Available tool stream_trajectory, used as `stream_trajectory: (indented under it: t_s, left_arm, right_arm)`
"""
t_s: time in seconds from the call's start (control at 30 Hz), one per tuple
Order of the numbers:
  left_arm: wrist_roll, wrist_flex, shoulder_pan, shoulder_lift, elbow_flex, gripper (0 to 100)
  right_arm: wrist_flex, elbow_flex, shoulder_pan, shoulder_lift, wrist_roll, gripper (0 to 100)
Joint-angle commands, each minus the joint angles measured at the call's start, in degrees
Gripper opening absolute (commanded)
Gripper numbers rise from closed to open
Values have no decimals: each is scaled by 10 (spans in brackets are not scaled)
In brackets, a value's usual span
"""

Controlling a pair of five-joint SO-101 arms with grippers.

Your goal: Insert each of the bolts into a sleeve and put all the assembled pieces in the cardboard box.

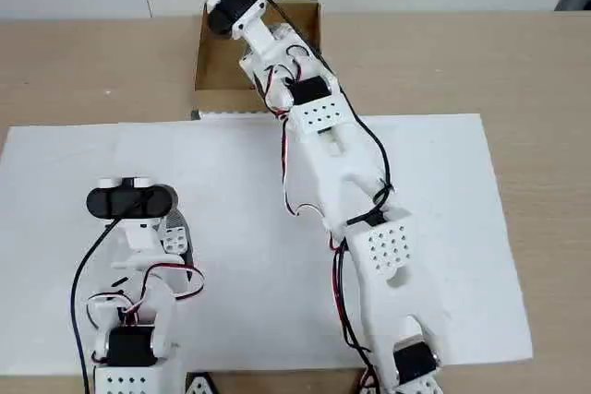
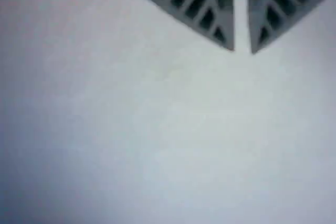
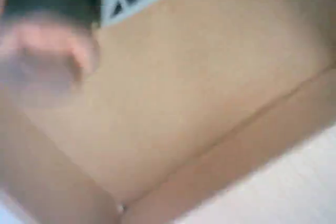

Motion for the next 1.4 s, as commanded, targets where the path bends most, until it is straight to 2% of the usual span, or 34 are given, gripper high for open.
stream_trajectory:
  t_s: [0.0, 0.27, 0.43, 0.53, 0.7, 0.8, 1.0, 1.37]
  left_arm:
    - [-4, 6, -2, -6, -3, 5]
    - [-4, 6, -2, -6, -3, 5]
    - [-4, 6, -2, -6, -3, 5]
    - [-4, 6, -2, -6, -3, 5]
    - [-4, 6, -2, -6, -3, 5]
    - [-4, 6, -2, -6, -3, 5]
    - [-4, 6, -2, -6, -3, 5]
    - [-4, 6, -2, -6, -3, 5]
  right_arm:
    - [-13, -39, -7, -9, 4, 171]
    - [-14, -41, -11, -12, 4, 109]
    - [-12, -41, -11, -44, 4, 7]
    - [4, -41, -11, -69, 4, 3]
    - [92, -41, -8, -134, -7, 2]
    - [140, -41, -7, -189, -56, 2]
    - [269, -41, -7, -298, -95, 2]
    - [500, -41, 60, -461, -162, 2]
